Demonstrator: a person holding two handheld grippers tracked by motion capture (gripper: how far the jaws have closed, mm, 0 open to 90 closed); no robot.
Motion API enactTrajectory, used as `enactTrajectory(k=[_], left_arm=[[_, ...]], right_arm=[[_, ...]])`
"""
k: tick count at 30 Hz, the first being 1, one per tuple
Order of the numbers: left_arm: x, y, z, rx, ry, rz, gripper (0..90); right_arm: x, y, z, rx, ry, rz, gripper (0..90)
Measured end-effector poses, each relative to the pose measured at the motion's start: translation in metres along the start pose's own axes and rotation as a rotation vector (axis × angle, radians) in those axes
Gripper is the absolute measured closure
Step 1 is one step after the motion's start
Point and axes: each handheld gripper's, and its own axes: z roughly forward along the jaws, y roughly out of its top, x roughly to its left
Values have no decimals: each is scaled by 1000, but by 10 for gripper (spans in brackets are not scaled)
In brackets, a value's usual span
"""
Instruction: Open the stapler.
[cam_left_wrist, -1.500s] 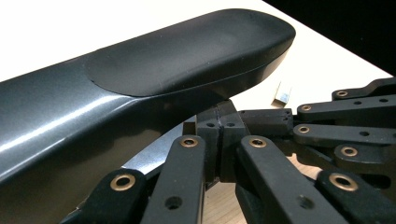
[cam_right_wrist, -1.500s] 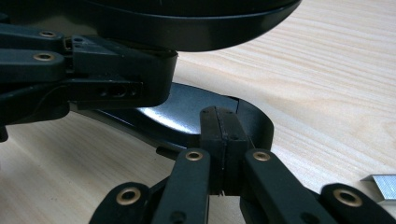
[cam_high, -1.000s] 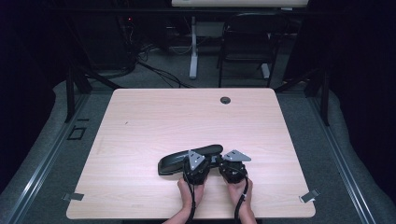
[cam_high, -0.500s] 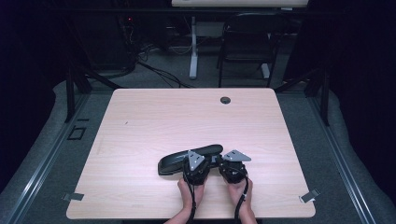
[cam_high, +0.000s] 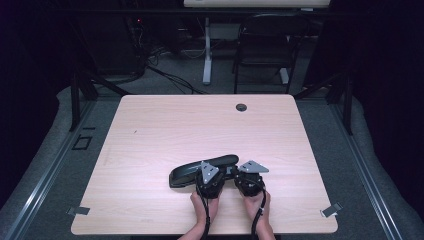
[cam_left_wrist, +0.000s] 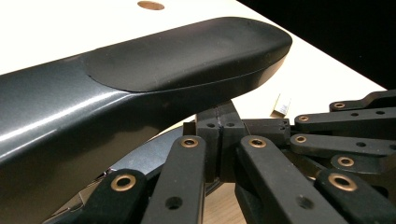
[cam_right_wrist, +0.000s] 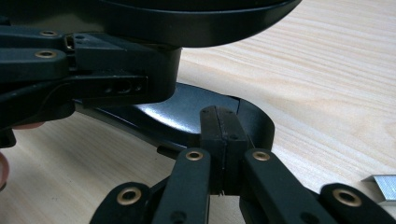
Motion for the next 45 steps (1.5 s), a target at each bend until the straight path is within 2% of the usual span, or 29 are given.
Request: enactTrajectory(k=[9,11,14,17,25,32,34,35,45], left_arm=[[0,-1,0,-10,1,-1,900],[-1,-1,1,-10,0,14,900],[-3,0,4,-11,-4,16,900],[-4,1,7,-10,-16,-9,900],[-3,0,5,-19,-30,-32,900],[-2,1,4,-17,-36,-23,900],[-3,1,5,-15,-37,-17,900],[-5,2,8,-8,-33,-1,900],[-10,2,13,-17,-42,-21,900]], right_arm=[[0,0,0,2,-3,-5,900],[0,0,0,2,-3,-5,900],[1,0,0,-2,-4,-4,900],[1,0,0,-5,-4,-2,900],[2,0,1,-8,-6,-2,900],[2,0,1,-10,-6,-1,900],[1,0,1,-3,-4,-6,900],[1,0,1,-4,-4,-4,900],[1,0,1,-4,-1,3,900]])
